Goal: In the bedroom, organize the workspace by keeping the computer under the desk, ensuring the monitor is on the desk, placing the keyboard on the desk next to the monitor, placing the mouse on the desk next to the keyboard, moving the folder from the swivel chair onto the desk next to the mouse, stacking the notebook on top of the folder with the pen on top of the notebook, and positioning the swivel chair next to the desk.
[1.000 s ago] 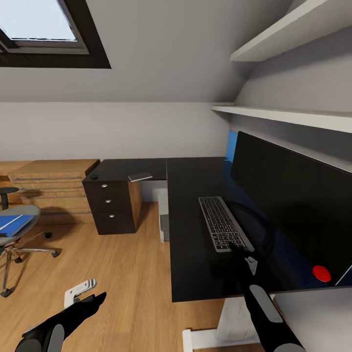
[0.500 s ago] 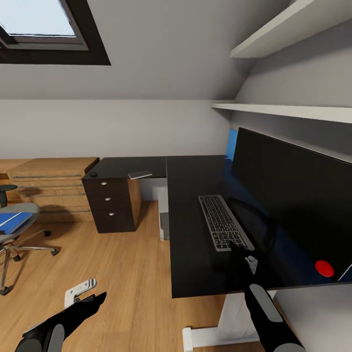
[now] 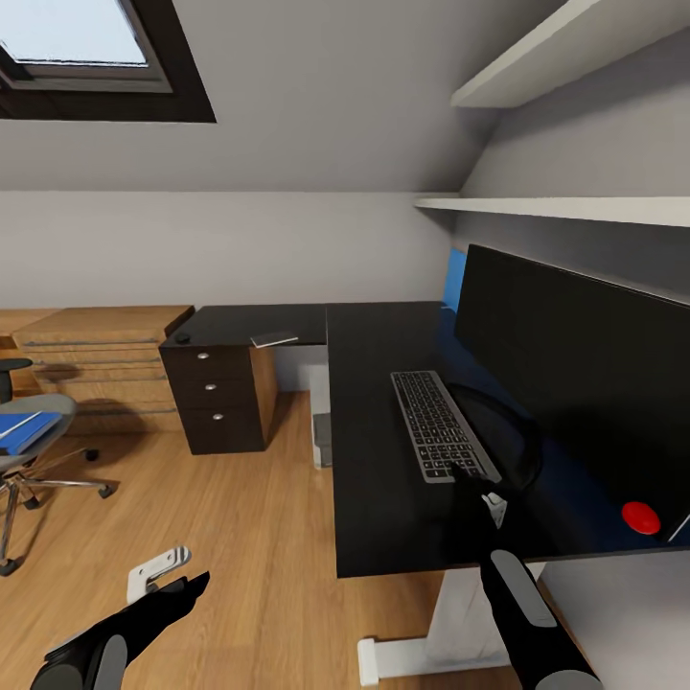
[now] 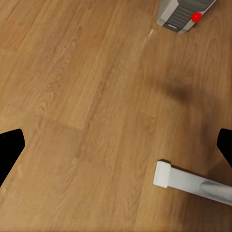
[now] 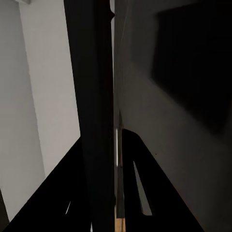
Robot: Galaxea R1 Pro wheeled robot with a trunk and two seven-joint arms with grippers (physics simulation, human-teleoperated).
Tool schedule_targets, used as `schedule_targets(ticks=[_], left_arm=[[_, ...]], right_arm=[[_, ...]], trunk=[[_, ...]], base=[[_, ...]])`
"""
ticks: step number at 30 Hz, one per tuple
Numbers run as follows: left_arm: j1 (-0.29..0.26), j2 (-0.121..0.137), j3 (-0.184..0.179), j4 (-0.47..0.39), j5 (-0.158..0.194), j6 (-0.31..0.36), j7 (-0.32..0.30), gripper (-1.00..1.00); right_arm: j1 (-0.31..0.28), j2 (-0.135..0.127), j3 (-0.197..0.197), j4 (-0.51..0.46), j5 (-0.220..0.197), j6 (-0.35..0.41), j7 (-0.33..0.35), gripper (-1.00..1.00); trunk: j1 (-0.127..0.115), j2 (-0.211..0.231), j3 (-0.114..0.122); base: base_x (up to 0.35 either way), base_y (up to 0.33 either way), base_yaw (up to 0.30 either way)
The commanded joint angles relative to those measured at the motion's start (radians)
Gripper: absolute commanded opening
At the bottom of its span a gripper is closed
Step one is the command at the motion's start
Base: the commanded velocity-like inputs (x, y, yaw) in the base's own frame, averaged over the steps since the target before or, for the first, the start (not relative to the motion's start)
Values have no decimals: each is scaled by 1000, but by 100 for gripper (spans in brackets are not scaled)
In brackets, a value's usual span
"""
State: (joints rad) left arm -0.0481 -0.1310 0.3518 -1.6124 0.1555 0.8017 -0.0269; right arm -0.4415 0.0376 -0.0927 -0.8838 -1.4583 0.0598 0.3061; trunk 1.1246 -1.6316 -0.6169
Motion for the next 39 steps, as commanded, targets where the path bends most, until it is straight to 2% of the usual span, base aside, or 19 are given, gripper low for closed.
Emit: schedule_targets(ticks=[1, 11, 27, 39], left_arm=[[-1, -1, 3, -1, 4, 6, -3, 100], [-1, 1, 3, 0, 4, 5, -4, 100], [-1, 1, 4, 0, 4, 5, -4, 100], [-1, 1, 4, 0, 4, 4, -4, 100]], right_arm=[[0, 1, -4, 59, -17, 9, -2, -100], [0, 1, -4, 59, -17, 9, -2, -100], [0, 1, -1, 58, -17, 9, -2, -100], [0, 1, 2, 58, -17, 10, -2, -100]], trunk=[[0, 0, -1], [0, 0, -1], [-61, 112, 49], [-61, 112, 49]], base=[[0, 0, 0], [0, 0, 0], [0, 0, 0], [0, 0, 0]])
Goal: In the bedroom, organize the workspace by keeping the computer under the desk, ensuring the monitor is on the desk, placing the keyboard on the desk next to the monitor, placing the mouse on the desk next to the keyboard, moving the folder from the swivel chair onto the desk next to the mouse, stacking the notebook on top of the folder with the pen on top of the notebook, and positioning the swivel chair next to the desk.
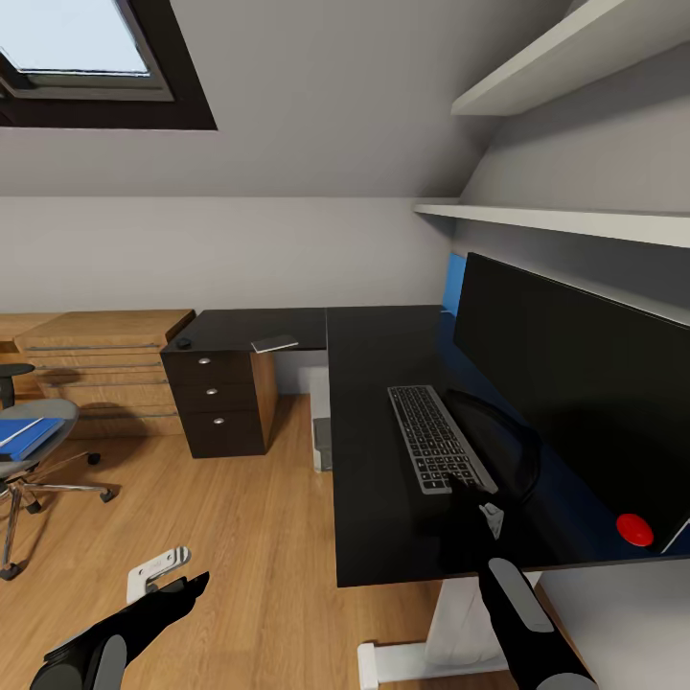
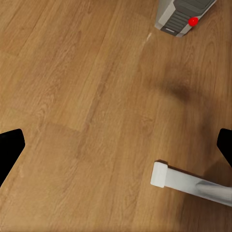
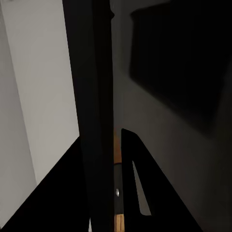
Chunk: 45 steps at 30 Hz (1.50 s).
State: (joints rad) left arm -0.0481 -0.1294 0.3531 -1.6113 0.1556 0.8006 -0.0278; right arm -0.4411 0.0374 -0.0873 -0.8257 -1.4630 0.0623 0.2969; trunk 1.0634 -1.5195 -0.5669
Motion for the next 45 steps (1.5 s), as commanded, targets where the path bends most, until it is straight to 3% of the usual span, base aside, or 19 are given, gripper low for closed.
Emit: schedule_targets(ticks=[1, 25, 26, 45], left_arm=[[-1, -1, 3, -1, 4, 5, -3, 100], [-1, -1, 3, 1, 4, 3, -3, 100], [-1, -1, 3, 1, 4, 3, -3, 100], [-1, -1, 3, 1, 4, 1, -4, 100]], right_arm=[[-1, 1, -3, 0, -12, 7, 7, -100], [-1, -1, -2, 0, -11, 7, -14, -100], [-1, -1, -2, 0, -10, 8, -14, 100], [-1, -1, -2, 0, -8, 7, -13, 100]], trunk=[[0, -1, -1], [0, -1, -1], [0, -1, -1], [0, -1, -1]], base=[[0, 0, 0], [32, 0, 0], [0, 0, 0], [-13, -10, 0]])
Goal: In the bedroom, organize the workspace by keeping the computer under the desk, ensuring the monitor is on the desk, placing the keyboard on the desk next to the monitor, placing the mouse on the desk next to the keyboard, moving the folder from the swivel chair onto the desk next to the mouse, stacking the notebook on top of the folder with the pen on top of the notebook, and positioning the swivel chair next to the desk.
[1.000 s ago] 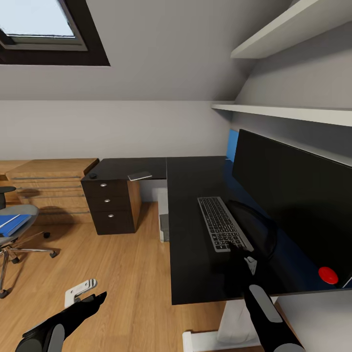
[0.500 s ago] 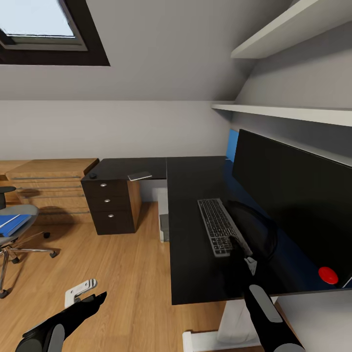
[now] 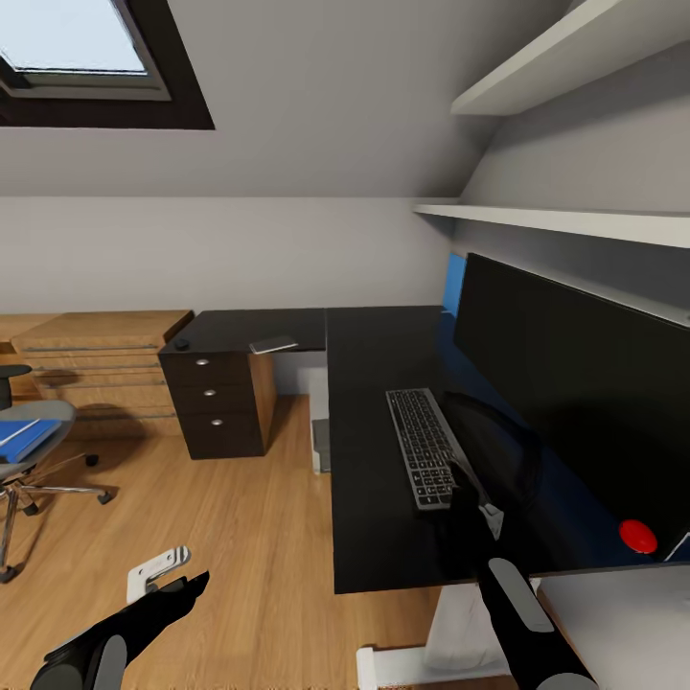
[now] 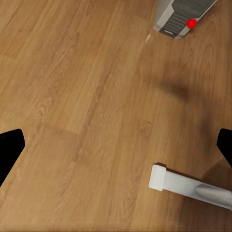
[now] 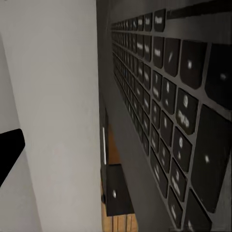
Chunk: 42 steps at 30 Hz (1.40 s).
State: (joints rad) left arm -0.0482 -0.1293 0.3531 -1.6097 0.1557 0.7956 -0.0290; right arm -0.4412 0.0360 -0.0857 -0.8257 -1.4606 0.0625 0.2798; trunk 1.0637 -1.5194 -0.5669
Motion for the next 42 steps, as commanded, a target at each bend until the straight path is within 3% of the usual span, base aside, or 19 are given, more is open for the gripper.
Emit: schedule_targets(ticks=[1, 20, 26, 42], left_arm=[[-1, -1, 3, -1, 4, 6, -3, 100], [-1, -1, 5, -2, 4, 11, -3, 100], [-1, -1, 6, -4, 4, 14, -2, 100], [-1, 0, 7, -1, 4, 13, -2, 100]], right_arm=[[-1, 1, -3, 0, -10, 7, 4, 100], [-1, 1, -3, 0, -10, 8, 4, 100], [-1, 1, -3, 0, -9, 8, 4, 100], [-1, 1, -3, 0, -9, 8, 4, 100]], trunk=[[0, -1, -1], [0, -1, -1], [23, -43, -20], [23, -43, -20]], base=[[-200, -155, 0], [-28, -22, 0], [0, 0, 0], [-50, 0, 0]])
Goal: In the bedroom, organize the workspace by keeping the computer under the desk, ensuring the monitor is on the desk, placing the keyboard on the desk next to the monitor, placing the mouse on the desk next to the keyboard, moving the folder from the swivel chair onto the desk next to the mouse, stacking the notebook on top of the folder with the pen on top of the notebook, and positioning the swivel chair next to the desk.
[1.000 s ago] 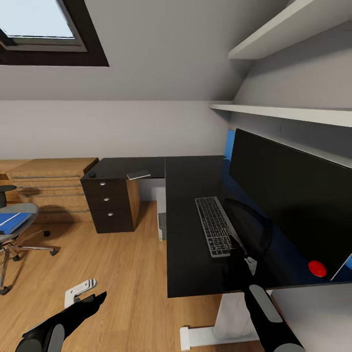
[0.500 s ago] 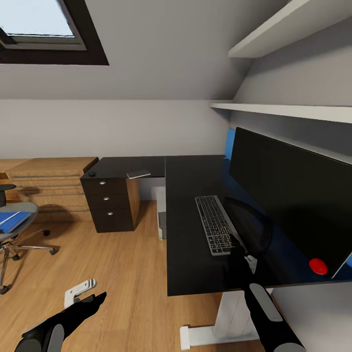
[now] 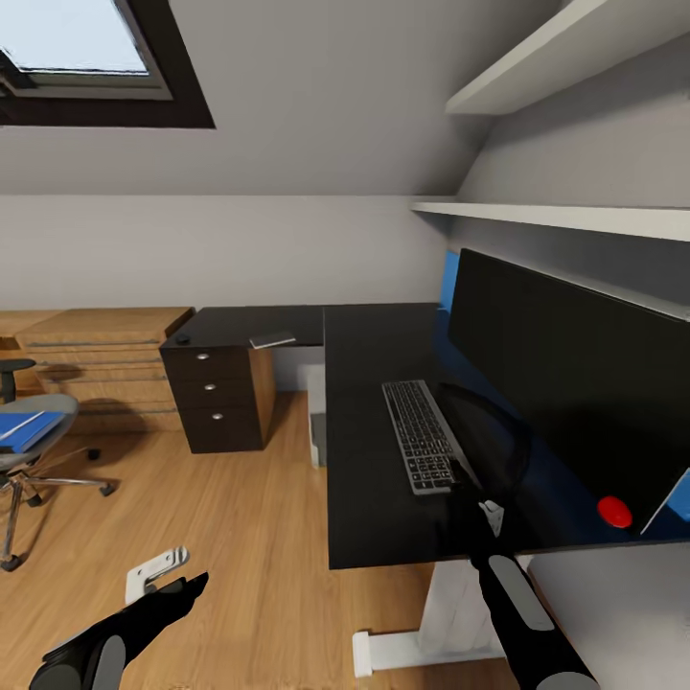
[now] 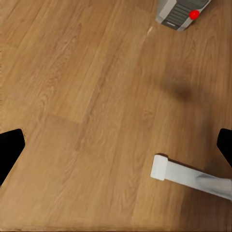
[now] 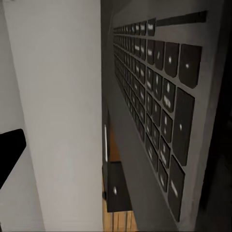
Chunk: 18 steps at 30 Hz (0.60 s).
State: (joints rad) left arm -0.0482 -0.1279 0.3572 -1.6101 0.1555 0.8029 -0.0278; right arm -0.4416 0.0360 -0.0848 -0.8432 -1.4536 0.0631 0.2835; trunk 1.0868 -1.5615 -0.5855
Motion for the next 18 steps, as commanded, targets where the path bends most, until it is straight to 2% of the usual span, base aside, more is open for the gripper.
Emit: schedule_targets(ticks=[1, 18], left_arm=[[-1, -1, 3, -1, 4, 6, -3, 100], [-1, -1, 3, -1, 4, 5, -3, 100]], right_arm=[[0, 1, -4, 18, -16, 7, 0, 100], [0, 1, -4, 18, -16, 7, -1, 100]], trunk=[[0, 0, -1], [0, 0, -1]], base=[[-285, 0, 0], [-284, 0, 0]])
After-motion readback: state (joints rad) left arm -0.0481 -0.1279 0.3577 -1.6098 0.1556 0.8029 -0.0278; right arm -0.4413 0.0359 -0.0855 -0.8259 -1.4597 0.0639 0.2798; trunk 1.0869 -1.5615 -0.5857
